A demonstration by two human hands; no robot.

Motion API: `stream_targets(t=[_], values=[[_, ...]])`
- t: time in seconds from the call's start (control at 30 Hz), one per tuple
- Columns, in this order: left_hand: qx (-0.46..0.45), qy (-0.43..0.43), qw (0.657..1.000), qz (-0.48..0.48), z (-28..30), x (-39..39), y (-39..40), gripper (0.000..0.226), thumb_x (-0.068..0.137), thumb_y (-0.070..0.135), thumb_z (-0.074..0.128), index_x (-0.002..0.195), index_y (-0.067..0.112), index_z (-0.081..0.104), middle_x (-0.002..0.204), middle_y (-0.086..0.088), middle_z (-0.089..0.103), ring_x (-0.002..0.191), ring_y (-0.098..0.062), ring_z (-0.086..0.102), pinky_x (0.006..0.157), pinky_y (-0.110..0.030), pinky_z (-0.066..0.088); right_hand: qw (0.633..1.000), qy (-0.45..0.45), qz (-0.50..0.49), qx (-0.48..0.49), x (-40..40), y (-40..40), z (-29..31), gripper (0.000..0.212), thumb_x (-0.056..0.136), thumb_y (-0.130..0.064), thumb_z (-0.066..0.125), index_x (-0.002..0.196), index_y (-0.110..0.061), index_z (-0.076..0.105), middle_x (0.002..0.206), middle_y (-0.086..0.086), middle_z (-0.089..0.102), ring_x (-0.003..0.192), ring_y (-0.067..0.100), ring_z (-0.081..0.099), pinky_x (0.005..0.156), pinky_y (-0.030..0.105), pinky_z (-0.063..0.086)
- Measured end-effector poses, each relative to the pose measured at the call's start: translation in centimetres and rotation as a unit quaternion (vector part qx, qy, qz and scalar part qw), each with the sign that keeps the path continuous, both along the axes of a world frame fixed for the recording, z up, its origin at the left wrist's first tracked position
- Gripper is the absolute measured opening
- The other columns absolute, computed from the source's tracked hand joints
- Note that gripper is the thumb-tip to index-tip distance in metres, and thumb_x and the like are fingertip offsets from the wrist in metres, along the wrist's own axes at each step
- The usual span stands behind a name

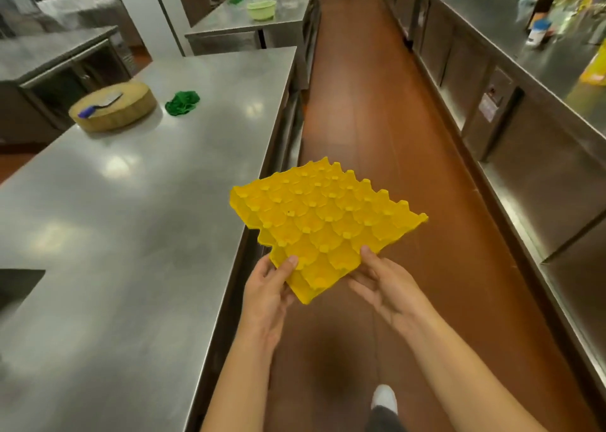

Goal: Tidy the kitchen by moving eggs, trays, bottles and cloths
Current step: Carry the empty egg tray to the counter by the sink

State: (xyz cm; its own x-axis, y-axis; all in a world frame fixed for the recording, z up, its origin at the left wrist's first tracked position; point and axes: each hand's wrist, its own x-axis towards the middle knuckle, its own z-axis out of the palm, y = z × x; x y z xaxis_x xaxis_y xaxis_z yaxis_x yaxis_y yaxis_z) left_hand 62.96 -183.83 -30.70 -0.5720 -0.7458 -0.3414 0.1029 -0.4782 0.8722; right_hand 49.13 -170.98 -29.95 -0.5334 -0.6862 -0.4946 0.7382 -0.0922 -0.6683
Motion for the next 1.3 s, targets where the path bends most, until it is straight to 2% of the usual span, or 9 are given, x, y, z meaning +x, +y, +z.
stream_targets(t=[0.1,0.33,0.47,0.57,0.7,1.03,1.2,1.3], values=[[-0.003,0.004,1.0,0.018,0.1,-4.8,-2.2,0.051,0.085,0.02,0.07,0.132,0.009,0.057,0.125,-0.011,0.07,0.114,-0.029,0.068,0.088,-0.048,0.059,1.0,0.003,0.015,-0.001,-5.4,-2.7,-0.1,0.032,0.098,-0.022,0.056,0.125,-0.006,0.059,0.108,0.006,0.076,0.095,0.018,0.074,0.067,0.027,0.061],[0.034,0.04,0.997,0.053,0.9,-15.4,-4.1,0.046,0.09,0.011,0.065,0.135,0.008,0.056,0.127,-0.012,0.069,0.113,-0.028,0.069,0.08,-0.04,0.062,0.999,0.028,0.016,0.005,-16.5,-6.4,0.3,0.03,0.097,-0.021,0.059,0.124,-0.007,0.059,0.114,0.008,0.074,0.103,0.024,0.072,0.087,0.037,0.059],[0.036,0.051,0.997,0.038,1.8,-21.1,-5.9,0.053,0.084,0.014,0.067,0.135,0.01,0.057,0.127,-0.011,0.069,0.111,-0.027,0.07,0.083,-0.042,0.062,0.999,0.048,-0.008,0.002,-21.8,-8.0,1.0,0.024,0.098,-0.019,0.058,0.118,-0.006,0.06,0.108,0.009,0.075,0.101,0.024,0.073,0.085,0.038,0.059],[0.019,0.046,0.999,0.013,2.0,-25.3,-7.0,0.046,0.089,0.013,0.065,0.134,0.011,0.057,0.125,-0.009,0.071,0.112,-0.027,0.069,0.09,-0.045,0.059,0.999,0.042,-0.032,0.0,-25.6,-8.9,0.9,0.02,0.099,-0.018,0.057,0.116,-0.008,0.061,0.104,0.007,0.077,0.098,0.022,0.073,0.084,0.036,0.06],[0.014,0.029,0.999,-0.007,1.0,-30.9,-9.0,0.036,0.095,0.008,0.061,0.131,0.012,0.058,0.123,-0.009,0.072,0.112,-0.027,0.069,0.091,-0.046,0.058,0.997,0.042,-0.058,0.002,-30.5,-10.1,-0.2,0.016,0.099,-0.018,0.057,0.113,-0.013,0.062,0.1,0.002,0.077,0.096,0.02,0.074,0.081,0.033,0.061],[0.092,0.061,0.985,-0.131,-0.8,-50.2,-17.0,0.032,0.094,0.002,0.059,0.126,0.007,0.06,0.12,-0.012,0.072,0.106,-0.024,0.072,0.083,-0.044,0.061,0.981,0.083,-0.168,0.057,-45.6,-14.5,1.0,0.025,0.099,-0.019,0.056,0.123,-0.011,0.06,0.113,0.006,0.074,0.1,0.021,0.073,0.077,0.029,0.061],[0.095,0.069,0.972,-0.202,-0.3,-60.1,-19.8,0.035,0.094,0.002,0.06,0.128,0.004,0.058,0.123,-0.015,0.07,0.109,-0.027,0.07,0.083,-0.046,0.061,0.964,0.081,-0.243,0.064,-52.7,-16.0,2.0,0.024,0.099,-0.02,0.057,0.121,-0.01,0.061,0.111,0.006,0.075,0.098,0.021,0.073,0.074,0.028,0.061],[0.083,0.066,0.966,-0.238,0.0,-64.0,-20.8,0.035,0.095,0.002,0.059,0.13,0.004,0.057,0.123,-0.014,0.071,0.109,-0.027,0.07,0.077,-0.04,0.062,0.956,0.078,-0.273,0.079,-56.1,-16.5,1.9,0.023,0.099,-0.021,0.057,0.121,-0.012,0.061,0.115,0.007,0.073,0.099,0.023,0.073,0.076,0.03,0.061]])
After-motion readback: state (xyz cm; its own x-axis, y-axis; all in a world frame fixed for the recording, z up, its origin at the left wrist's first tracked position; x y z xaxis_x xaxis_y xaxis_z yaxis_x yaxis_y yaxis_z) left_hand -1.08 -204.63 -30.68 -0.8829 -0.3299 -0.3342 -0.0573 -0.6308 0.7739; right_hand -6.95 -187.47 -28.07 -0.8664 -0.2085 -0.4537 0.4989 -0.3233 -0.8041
